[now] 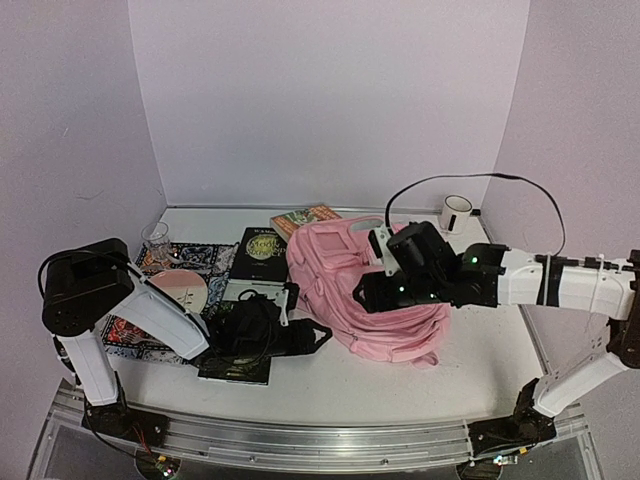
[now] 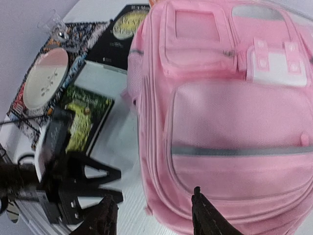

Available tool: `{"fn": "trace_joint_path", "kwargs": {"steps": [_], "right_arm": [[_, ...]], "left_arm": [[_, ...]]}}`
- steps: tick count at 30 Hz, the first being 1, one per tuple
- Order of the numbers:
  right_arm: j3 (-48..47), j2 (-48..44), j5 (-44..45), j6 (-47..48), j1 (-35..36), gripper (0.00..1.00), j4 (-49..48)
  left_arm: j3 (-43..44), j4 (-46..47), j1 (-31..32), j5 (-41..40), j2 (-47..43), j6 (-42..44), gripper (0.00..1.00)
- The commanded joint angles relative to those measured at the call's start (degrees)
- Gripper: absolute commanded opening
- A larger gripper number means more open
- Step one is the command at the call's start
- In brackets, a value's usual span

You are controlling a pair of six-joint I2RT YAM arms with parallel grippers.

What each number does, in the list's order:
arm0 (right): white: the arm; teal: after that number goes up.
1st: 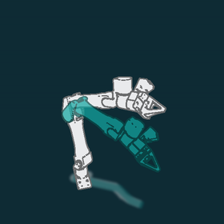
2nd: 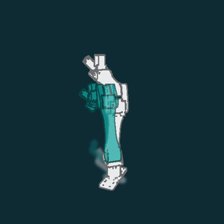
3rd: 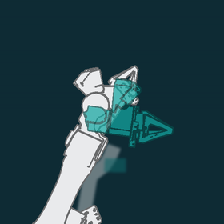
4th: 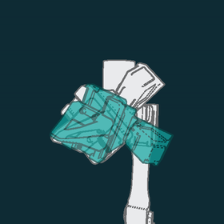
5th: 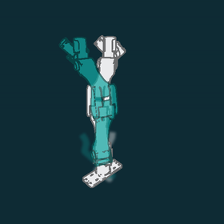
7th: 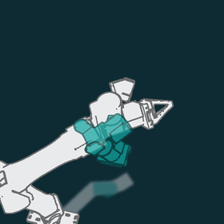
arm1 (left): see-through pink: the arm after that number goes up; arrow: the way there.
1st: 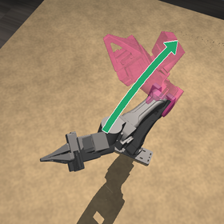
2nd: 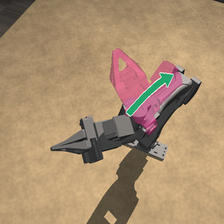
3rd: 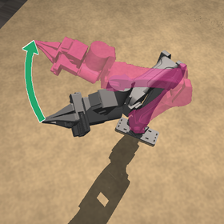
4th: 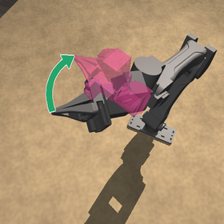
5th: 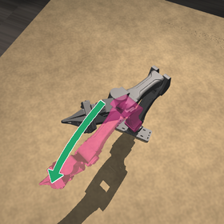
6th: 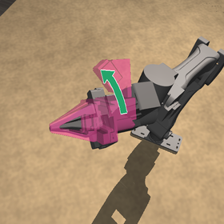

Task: Pack the student bag
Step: Grab the largest pocket of the student bag.

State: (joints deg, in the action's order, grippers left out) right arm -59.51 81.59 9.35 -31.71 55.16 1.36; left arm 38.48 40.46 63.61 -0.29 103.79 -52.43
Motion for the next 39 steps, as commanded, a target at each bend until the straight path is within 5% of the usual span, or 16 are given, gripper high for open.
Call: {"fn": "trace_joint_path", "kwargs": {"steps": [1, 8, 21, 34, 39], "right_arm": [[6.55, -4.55, 1.84, -8.04, 5.32, 0.50, 0.08], [15.40, -6.23, 5.34, -16.51, 11.58, 0.45, -5.44], [16.57, 8.40, 17.20, -22.92, 14.45, 0.45, -14.51], [12.13, 16.86, 25.33, -23.19, 14.48, 0.45, -17.62], [10.69, 19.64, 27.54, -24.82, 14.38, 0.41, -17.88]], "left_arm": [[1.80, -1.46, -0.48, -1.12, -1.93, -2.66, 0.58], [6.03, -1.88, -1.58, 0.04, -0.19, -4.38, 0.62], [12.14, -2.67, -3.23, 5.48, 6.39, -7.48, 0.58], [15.12, -2.63, -3.19, 7.86, 5.63, -8.92, 0.04], [16.49, -2.58, -2.84, 8.49, 4.91, -10.05, 0.00]]}}
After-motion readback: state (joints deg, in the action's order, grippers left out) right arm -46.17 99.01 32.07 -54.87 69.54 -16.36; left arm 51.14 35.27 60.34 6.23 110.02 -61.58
